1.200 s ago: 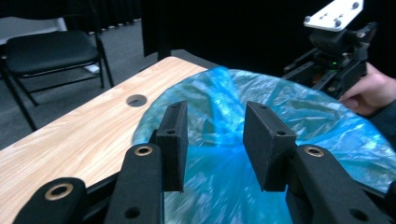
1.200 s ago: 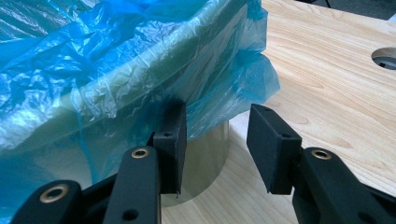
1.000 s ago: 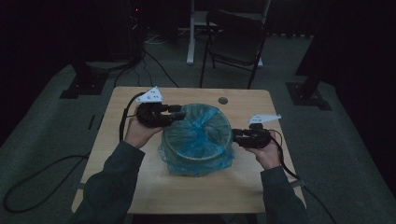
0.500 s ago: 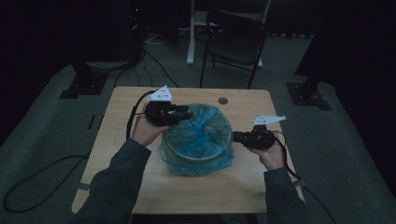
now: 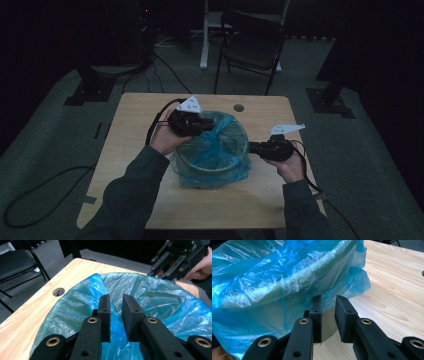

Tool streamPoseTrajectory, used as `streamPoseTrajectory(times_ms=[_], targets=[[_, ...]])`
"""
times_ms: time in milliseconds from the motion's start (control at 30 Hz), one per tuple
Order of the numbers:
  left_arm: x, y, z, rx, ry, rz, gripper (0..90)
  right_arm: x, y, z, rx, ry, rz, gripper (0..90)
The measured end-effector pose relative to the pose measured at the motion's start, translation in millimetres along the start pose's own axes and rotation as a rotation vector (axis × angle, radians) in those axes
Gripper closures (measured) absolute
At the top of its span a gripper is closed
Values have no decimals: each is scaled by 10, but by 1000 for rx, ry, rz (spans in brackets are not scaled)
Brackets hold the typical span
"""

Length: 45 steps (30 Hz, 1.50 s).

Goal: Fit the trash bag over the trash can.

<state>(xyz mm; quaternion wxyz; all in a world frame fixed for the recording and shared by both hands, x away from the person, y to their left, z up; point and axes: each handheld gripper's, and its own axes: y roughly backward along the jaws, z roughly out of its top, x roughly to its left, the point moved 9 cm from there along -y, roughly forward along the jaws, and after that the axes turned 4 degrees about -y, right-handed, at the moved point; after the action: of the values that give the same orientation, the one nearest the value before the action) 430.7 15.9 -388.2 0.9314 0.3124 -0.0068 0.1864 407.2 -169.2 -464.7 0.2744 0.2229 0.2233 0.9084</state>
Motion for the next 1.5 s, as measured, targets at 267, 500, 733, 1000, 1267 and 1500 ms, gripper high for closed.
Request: streamPoseTrajectory(times_ms=[267, 500, 733, 1000, 1267, 1500], targets=[[-43, -120, -23, 88, -41, -27, 804, 19, -21, 2, 3, 3, 8, 758], [-92, -237, -123, 182, -92, -39, 809, 26, -35, 1, 8, 3, 10, 758], [-57, -269, -106, 215, -105, -19, 796, 32, -46, -2, 10, 4, 14, 759], [-77, -365, -71, 268, -136, -27, 754, 38, -54, -7, 14, 7, 18, 758], [-57, -459, -126, 337, -165, -11, 723, 34, -53, -6, 12, 6, 20, 758], [-42, -519, -149, 370, -173, 3, 671, 35, -59, -13, 17, 8, 21, 758]])
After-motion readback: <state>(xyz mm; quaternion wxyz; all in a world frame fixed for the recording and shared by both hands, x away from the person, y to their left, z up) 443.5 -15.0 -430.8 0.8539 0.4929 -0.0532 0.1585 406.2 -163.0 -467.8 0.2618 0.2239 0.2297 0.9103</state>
